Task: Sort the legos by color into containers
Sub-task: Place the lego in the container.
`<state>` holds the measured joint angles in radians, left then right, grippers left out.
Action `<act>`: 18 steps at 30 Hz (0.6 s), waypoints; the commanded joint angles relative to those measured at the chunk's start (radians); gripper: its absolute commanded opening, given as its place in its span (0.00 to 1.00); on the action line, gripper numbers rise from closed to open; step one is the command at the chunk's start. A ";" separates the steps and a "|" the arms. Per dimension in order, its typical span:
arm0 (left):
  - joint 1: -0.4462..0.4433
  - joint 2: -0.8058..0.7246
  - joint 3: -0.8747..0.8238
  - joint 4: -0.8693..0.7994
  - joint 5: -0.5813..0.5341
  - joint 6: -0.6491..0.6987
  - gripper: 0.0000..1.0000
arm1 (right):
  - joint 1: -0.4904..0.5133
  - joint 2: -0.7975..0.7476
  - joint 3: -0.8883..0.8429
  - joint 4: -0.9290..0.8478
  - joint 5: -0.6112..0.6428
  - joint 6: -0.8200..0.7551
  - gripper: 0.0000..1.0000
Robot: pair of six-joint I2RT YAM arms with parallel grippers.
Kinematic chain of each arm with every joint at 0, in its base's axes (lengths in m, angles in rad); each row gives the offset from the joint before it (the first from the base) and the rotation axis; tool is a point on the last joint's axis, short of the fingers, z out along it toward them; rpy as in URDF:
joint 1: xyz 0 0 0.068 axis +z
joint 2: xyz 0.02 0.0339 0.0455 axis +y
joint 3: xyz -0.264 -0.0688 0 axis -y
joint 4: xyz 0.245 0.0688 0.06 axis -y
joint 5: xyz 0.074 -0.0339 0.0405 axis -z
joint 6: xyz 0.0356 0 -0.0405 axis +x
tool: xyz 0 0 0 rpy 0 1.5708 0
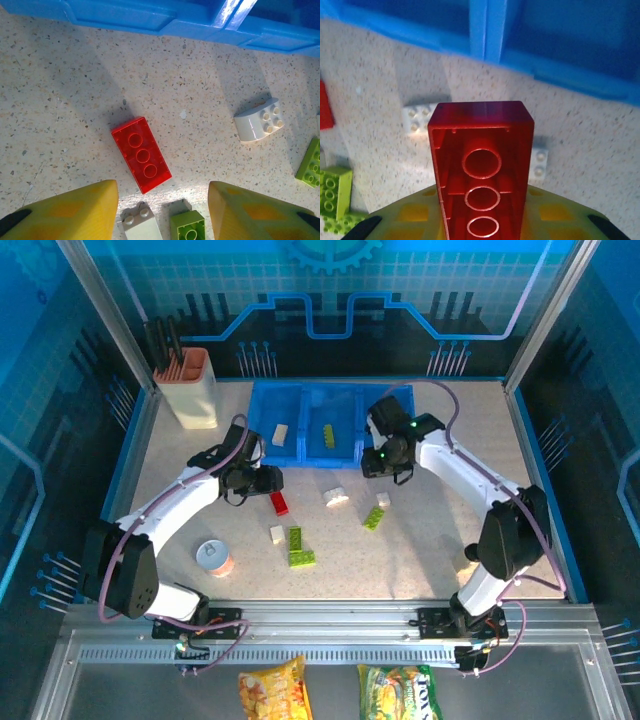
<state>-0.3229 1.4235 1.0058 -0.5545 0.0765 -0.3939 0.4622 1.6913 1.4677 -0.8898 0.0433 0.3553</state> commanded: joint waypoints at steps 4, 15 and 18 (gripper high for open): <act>-0.002 -0.012 -0.001 -0.012 0.007 -0.007 0.51 | -0.084 0.130 0.145 -0.015 -0.042 -0.028 0.29; -0.002 -0.015 0.005 -0.025 0.005 -0.011 0.51 | -0.159 0.377 0.341 0.012 -0.101 -0.023 0.28; -0.003 -0.018 0.007 -0.032 0.002 -0.011 0.51 | -0.173 0.426 0.375 0.021 -0.112 -0.016 0.28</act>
<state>-0.3229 1.4235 1.0058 -0.5591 0.0761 -0.3943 0.3084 2.0792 1.7973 -0.8692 -0.0357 0.3389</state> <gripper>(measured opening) 0.514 0.310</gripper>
